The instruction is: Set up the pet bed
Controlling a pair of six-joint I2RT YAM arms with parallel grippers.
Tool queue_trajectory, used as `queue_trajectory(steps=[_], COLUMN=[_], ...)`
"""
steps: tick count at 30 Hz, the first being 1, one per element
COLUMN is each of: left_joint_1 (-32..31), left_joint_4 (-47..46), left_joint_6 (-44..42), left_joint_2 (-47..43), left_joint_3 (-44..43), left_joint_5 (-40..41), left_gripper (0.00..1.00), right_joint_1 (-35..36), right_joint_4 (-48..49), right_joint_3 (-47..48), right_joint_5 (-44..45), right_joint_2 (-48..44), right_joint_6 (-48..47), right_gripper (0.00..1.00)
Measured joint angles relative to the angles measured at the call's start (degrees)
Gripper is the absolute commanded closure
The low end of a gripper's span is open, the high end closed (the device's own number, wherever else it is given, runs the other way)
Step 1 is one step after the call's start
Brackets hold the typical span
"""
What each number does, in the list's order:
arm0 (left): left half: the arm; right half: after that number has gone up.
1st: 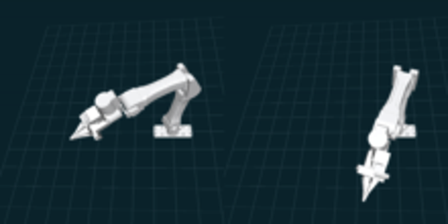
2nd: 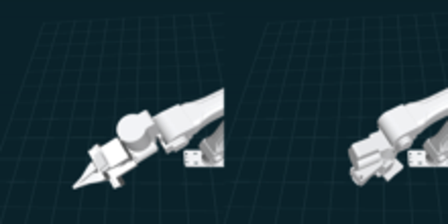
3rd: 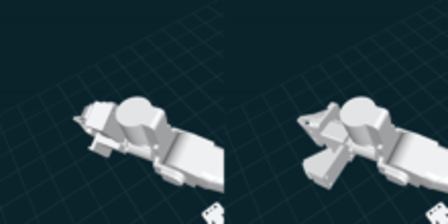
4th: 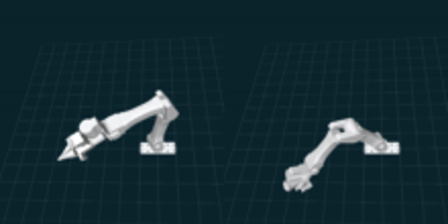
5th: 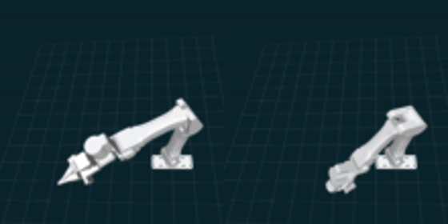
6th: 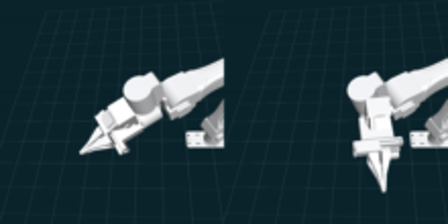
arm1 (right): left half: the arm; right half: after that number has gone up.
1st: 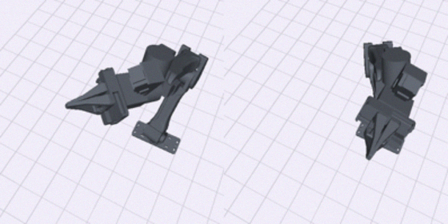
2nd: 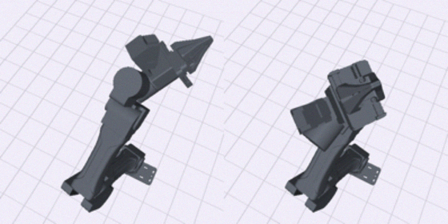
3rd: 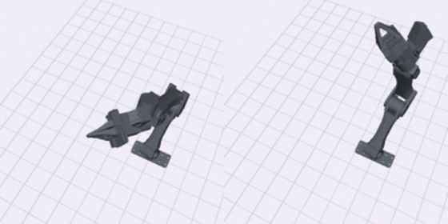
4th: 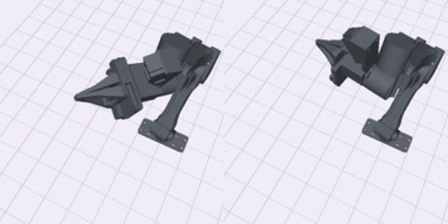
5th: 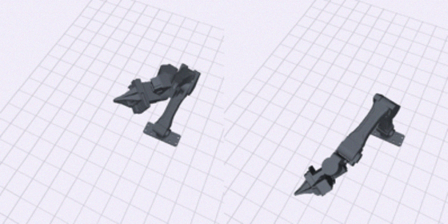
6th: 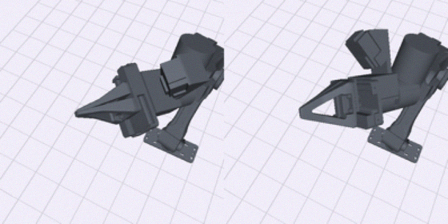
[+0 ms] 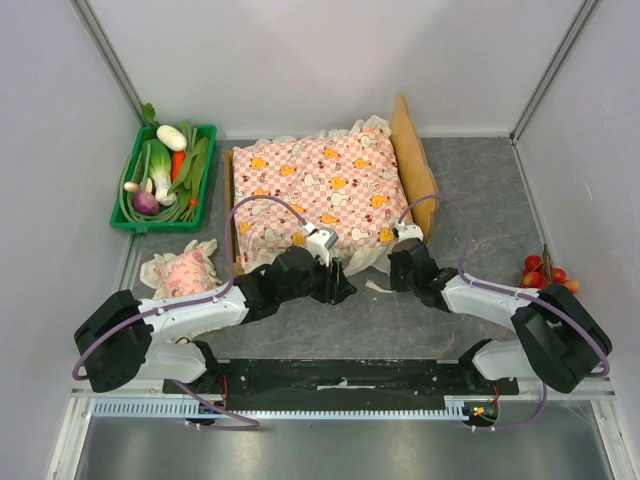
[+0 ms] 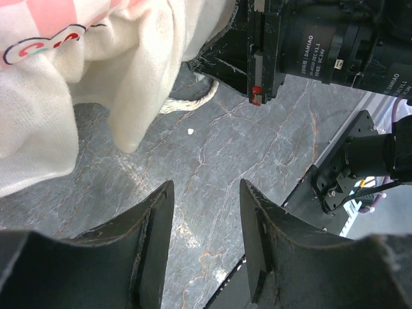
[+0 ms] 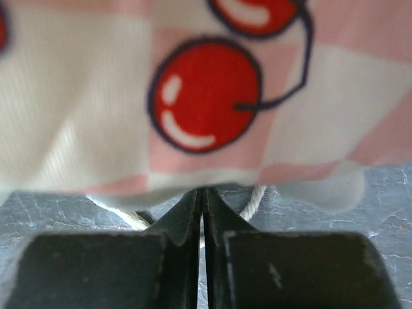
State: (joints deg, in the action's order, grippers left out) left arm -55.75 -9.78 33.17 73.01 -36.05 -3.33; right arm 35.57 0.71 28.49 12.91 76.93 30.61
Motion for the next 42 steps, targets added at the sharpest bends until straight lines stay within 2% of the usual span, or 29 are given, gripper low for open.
queue_trajectory(steps=[4,7,11,15,21,27,42], left_joint_1=[0.0,0.0,0.0,-0.8,-2.5,-4.3,-4.9], left_joint_4=[0.3,0.3,-1.3,-4.3,-9.9,-15.4,-24.8], left_joint_6=[0.2,2.5,9.4,16.7,25.2,30.8,38.1], left_joint_2=[0.0,0.1,0.9,3.6,10.5,16.1,26.7], left_joint_3=[-0.3,-1.2,-2.8,-3.4,-3.8,-3.8,-5.7], left_joint_5=[0.0,-0.2,-0.5,-1.5,-2.7,-4.7,-4.4], left_gripper=[0.46,0.46,0.46,0.46,0.46,0.46,0.46], right_joint_1=[0.2,0.2,0.2,0.2,0.2,0.5,1.1], right_joint_4=[-1.8,-5.2,-9.5,-14.3,-22.5,-26.6,-28.9], right_joint_3=[-0.7,-1.1,-1.1,-1.1,-1.1,-1.1,-1.1], right_joint_5=[-0.5,-2.0,-4.4,-7.2,-11.4,-14.5,-16.4], right_joint_2=[-2.4,-7.5,-18.8,-25.6,-30.1,-31.1,-32.8], right_joint_6=[-0.3,-0.2,0.9,2.0,3.1,4.4,6.5], right_gripper=[1.00,1.00,1.00,1.00,1.00,1.00,1.00])
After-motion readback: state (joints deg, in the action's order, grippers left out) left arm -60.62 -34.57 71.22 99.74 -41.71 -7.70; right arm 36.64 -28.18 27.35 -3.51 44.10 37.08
